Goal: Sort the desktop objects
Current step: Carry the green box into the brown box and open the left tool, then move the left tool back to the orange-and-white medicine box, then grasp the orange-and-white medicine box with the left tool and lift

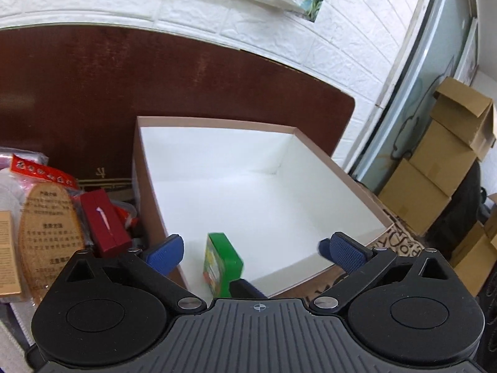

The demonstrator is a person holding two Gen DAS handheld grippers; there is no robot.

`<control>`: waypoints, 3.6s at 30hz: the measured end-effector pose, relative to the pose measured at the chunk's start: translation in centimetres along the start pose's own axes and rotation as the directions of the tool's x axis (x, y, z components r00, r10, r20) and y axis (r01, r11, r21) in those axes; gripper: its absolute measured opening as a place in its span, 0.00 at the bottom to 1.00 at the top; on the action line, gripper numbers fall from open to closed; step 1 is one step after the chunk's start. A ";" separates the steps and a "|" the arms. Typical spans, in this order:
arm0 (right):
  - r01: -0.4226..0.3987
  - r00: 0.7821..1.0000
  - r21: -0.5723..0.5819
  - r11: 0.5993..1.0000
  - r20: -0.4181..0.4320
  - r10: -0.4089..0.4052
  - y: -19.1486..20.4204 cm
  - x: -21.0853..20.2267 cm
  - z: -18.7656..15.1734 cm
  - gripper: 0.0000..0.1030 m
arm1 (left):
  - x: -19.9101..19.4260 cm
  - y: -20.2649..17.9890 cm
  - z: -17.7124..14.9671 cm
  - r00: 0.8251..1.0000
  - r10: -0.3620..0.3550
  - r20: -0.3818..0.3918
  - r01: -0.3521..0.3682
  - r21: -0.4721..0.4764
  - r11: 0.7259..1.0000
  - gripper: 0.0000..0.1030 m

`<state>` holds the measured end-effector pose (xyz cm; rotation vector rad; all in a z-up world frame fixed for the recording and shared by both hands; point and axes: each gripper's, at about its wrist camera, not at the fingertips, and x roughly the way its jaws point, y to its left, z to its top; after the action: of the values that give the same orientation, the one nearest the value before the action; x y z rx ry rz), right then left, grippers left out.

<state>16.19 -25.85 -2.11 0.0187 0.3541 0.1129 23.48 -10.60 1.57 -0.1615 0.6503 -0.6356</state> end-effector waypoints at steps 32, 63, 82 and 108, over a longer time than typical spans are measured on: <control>-0.010 0.999 -0.046 0.999 0.051 0.013 2.1 -7.9 -2.8 1.00 | -7.6 -0.1 -6.8 0.999 -0.044 0.032 0.047 -0.084 0.995 1.00; -0.055 0.974 0.057 0.997 -0.217 0.066 3.9 -8.6 -12.4 1.00 | -8.6 2.4 -15.2 0.994 0.102 -0.045 -0.104 -0.045 0.994 1.00; -0.132 0.956 0.082 0.988 -0.253 0.149 4.3 -4.9 -11.9 0.84 | -5.7 3.4 -13.4 0.982 0.140 -0.126 -0.140 0.003 0.990 0.87; -0.166 0.944 0.002 0.986 -0.289 0.160 2.7 -11.5 -12.9 0.59 | -8.1 -0.8 -16.6 0.971 0.088 -0.221 -0.091 -0.006 0.996 0.67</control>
<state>0.77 -24.44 -10.12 0.0092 0.6442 0.2857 7.96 -5.58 -7.15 -0.0758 0.8721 -0.5656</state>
